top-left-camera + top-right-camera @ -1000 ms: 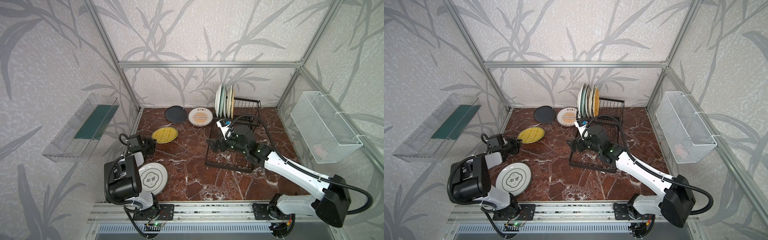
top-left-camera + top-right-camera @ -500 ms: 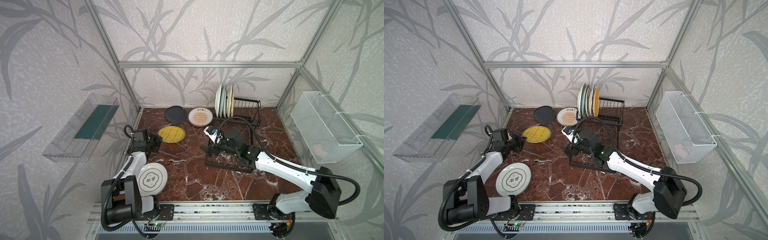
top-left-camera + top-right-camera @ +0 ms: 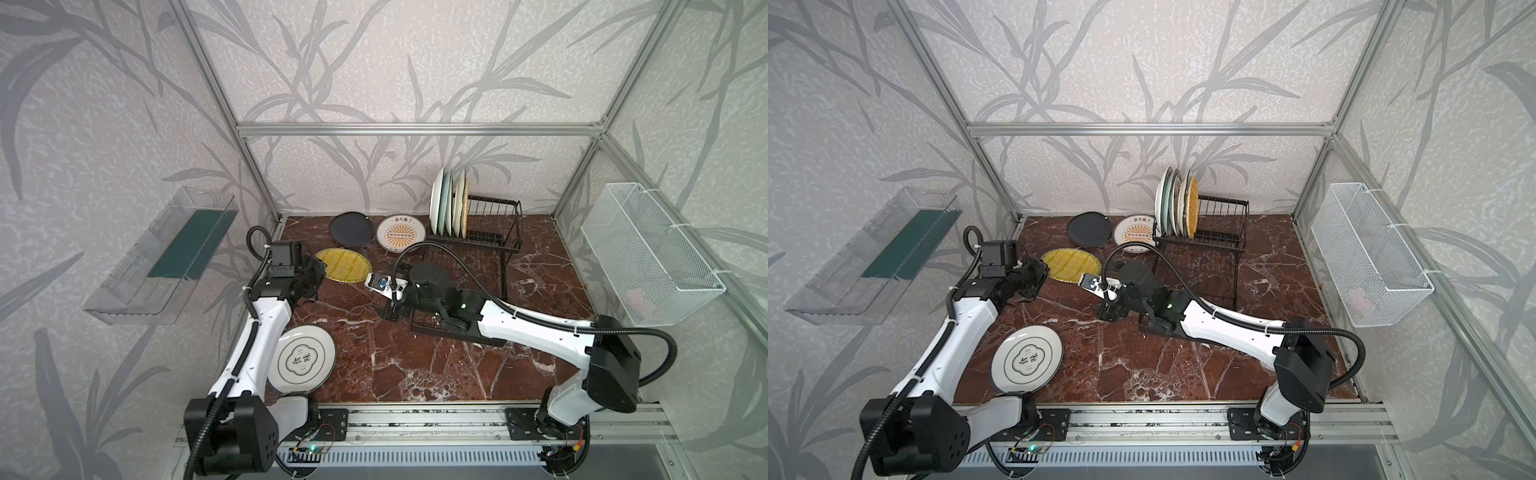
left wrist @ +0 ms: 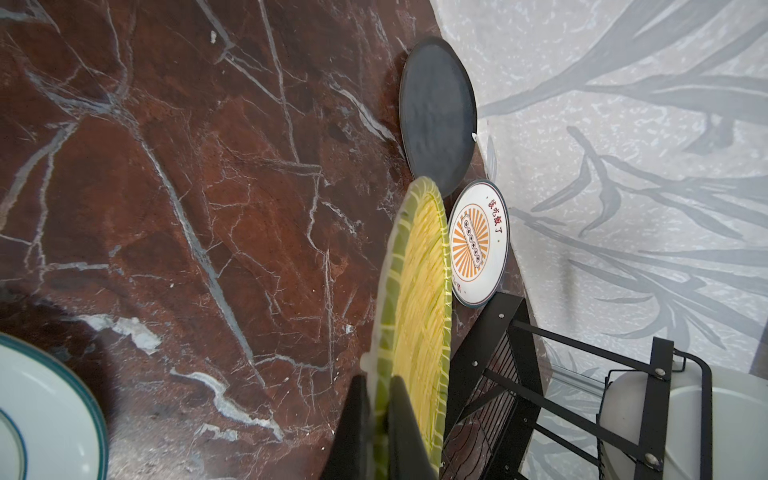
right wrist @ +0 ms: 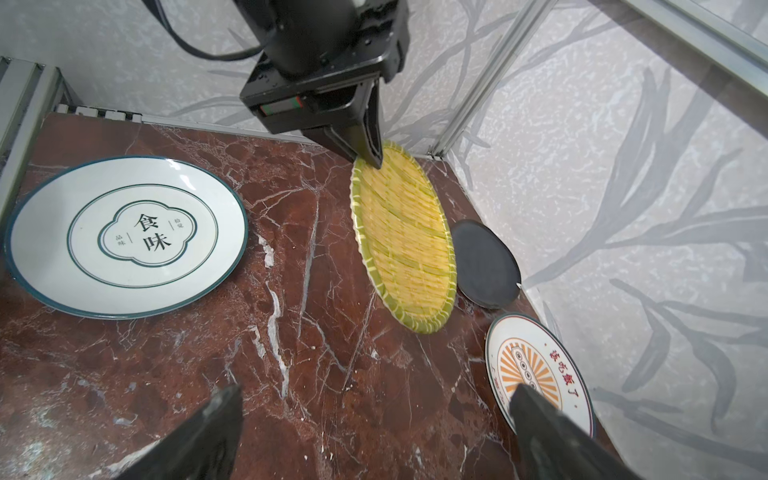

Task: Load the plates into the dish rack
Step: 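Grasp the upright tray rim with the right gripper beside the left gripper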

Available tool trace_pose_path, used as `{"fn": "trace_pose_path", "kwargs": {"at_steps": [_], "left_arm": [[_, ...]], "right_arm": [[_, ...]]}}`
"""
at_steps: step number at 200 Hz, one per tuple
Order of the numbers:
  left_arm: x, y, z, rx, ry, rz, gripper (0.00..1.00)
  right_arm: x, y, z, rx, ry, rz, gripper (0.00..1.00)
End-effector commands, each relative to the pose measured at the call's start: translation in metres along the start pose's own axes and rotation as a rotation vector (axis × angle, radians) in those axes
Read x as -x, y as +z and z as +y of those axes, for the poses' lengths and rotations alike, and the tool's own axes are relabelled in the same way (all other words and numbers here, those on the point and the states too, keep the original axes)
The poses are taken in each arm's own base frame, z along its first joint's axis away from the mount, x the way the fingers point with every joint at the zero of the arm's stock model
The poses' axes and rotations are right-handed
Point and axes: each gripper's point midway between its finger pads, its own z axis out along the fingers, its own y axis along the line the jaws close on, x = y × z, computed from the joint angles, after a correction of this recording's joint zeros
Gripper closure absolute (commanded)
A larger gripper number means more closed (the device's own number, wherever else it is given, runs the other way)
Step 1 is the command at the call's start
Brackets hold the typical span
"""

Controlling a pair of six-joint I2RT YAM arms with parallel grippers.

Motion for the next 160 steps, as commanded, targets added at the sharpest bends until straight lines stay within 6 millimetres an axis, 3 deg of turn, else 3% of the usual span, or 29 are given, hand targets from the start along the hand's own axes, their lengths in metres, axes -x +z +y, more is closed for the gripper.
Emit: {"fn": "trace_pose_path", "kwargs": {"at_steps": [1,21,25,56,105,109,160], "left_arm": [[0.002,-0.023,-0.011,0.046,0.05,-0.044,1.0],[-0.002,-0.033,-0.022,0.066,0.086,-0.058,1.0],[-0.002,-0.035,-0.024,0.067,0.088,-0.06,1.0],[-0.011,-0.048,-0.039,0.075,0.128,-0.077,1.0],[-0.023,-0.058,-0.05,0.095,0.165,-0.082,1.0],[-0.024,-0.057,-0.05,0.098,0.169,-0.081,1.0],[-0.033,-0.057,-0.054,0.091,0.167,-0.063,1.0]], "right_arm": [[0.015,0.01,-0.001,0.007,-0.042,-0.018,0.01],[0.025,0.016,-0.002,0.02,-0.036,-0.034,0.04],[0.017,0.026,0.002,0.033,-0.036,-0.014,0.04],[0.019,0.04,0.004,0.05,-0.031,-0.007,0.12],[0.025,0.049,0.001,0.044,-0.019,-0.015,0.3],[0.032,0.049,0.015,0.066,-0.027,-0.027,0.31],[0.037,0.051,0.015,0.067,-0.012,-0.046,0.48]]}}
